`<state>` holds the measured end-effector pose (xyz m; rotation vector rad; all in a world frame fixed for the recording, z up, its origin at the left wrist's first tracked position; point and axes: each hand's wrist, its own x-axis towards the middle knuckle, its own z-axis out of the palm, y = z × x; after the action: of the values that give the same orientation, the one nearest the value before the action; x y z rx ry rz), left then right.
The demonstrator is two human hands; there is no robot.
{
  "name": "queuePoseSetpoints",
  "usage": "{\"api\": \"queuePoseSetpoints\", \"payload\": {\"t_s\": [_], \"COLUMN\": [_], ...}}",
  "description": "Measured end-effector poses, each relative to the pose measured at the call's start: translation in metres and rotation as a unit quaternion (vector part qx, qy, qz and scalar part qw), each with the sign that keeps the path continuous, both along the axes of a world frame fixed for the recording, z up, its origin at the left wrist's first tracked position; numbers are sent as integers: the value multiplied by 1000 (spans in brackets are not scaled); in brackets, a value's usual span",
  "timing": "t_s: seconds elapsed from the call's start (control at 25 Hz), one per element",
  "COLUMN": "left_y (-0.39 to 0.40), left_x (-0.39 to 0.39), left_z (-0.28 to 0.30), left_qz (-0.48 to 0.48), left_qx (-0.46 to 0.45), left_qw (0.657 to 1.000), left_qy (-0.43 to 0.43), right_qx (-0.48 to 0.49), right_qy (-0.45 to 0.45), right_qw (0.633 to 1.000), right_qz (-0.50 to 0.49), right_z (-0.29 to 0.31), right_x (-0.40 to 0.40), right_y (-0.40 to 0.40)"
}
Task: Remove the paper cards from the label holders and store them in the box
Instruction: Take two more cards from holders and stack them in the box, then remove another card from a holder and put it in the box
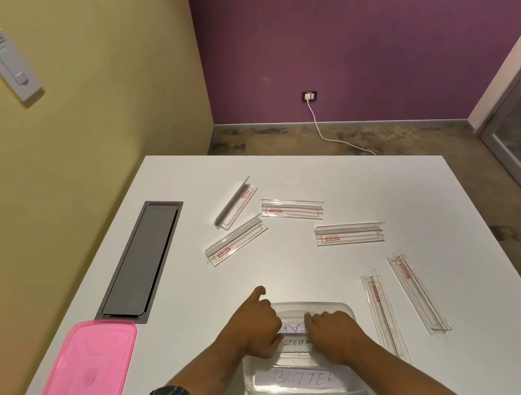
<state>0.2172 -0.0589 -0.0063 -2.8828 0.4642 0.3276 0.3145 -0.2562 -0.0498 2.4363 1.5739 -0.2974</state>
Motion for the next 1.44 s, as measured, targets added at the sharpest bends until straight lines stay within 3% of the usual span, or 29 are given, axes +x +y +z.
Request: {"api": "queuePoseSetpoints", "payload": {"t_s": [0.12, 0.28, 0.4, 0.52, 0.68, 0.8, 0.92, 1.04, 1.12, 1.16, 1.28, 1.44], "left_y": [11, 46, 81, 112, 150, 170, 179, 183, 183, 182, 181, 179], "left_x": [9, 24, 32, 36, 36, 37, 36, 38, 40, 41, 41, 38], "left_z": [5, 16, 11, 3, -8, -19, -36, -52, -58, -61, -66, -72], "left_qz": [85, 245, 343, 402, 421, 450, 447, 419, 401, 392, 357, 346], "left_qx": [-107, -215, -294, -314, -310, -315, -309, -288, -273, -262, -230, -212], "left_qw": [987, 934, 874, 846, 848, 835, 840, 861, 874, 882, 905, 914], "left_qy": [-83, -143, -176, -154, -85, -24, 15, -2, -20, -24, -10, -3], "right_qx": [101, 211, 218, 188, 125, 107, 164, 258, 296, 305, 290, 284], "right_qy": [-61, -85, -59, -13, 66, 174, 329, 456, 483, 475, 407, 412], "right_qw": [990, 974, 973, 974, 966, 925, 830, 673, 612, 611, 662, 660], "right_qz": [72, 11, -52, -129, -214, -321, -420, -521, -551, -556, -559, -560], "right_z": [11, 37, 52, 63, 60, 48, 33, 17, 5, 0, -8, -10], "right_x": [12, 32, 46, 54, 71, 86, 98, 101, 101, 102, 107, 112], "right_y": [10, 59, 107, 153, 207, 236, 256, 273, 282, 287, 296, 302]}}
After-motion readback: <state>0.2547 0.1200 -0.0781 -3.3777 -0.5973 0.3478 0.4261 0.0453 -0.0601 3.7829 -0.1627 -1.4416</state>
